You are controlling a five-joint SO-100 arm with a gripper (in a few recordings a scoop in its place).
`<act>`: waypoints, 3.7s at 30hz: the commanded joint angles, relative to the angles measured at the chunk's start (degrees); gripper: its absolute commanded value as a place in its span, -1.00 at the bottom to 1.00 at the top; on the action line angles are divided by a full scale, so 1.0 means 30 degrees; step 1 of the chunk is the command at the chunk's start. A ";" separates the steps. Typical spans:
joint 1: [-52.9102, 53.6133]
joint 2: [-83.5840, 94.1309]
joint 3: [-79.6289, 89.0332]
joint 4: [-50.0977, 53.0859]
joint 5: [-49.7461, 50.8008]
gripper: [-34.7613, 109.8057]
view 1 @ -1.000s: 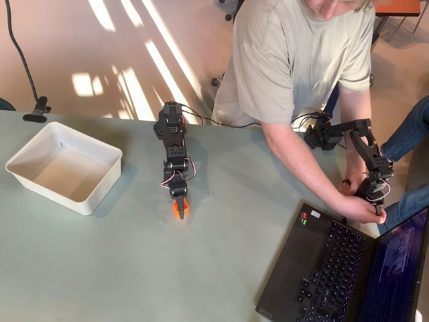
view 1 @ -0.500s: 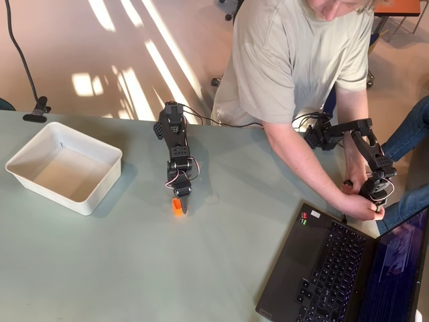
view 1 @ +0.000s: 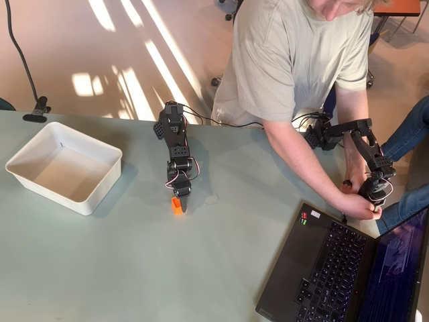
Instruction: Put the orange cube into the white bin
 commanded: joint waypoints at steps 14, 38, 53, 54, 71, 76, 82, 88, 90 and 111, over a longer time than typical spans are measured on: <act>0.0293 0.0586 -0.0850 0.0117 0.0117 -0.17; 0.8730 1.0049 -0.2520 0.0117 0.0088 -0.17; 1.7461 0.7588 -0.2812 -0.0205 -0.0059 -0.17; 1.7637 0.7266 -0.2812 -0.0205 -0.0059 -0.17; 1.7871 0.5977 -0.2666 0.0088 0.0176 -0.09; 1.7871 0.6006 -0.2578 0.0088 0.0176 0.17; 1.7461 0.6504 -0.3018 0.0059 0.0176 0.28; 1.3828 0.9053 -0.4600 0.0674 0.0381 0.28; 1.2158 1.0195 -0.5068 0.1289 0.0967 0.28; 0.7354 2.4316 -0.1875 0.7617 0.3223 0.28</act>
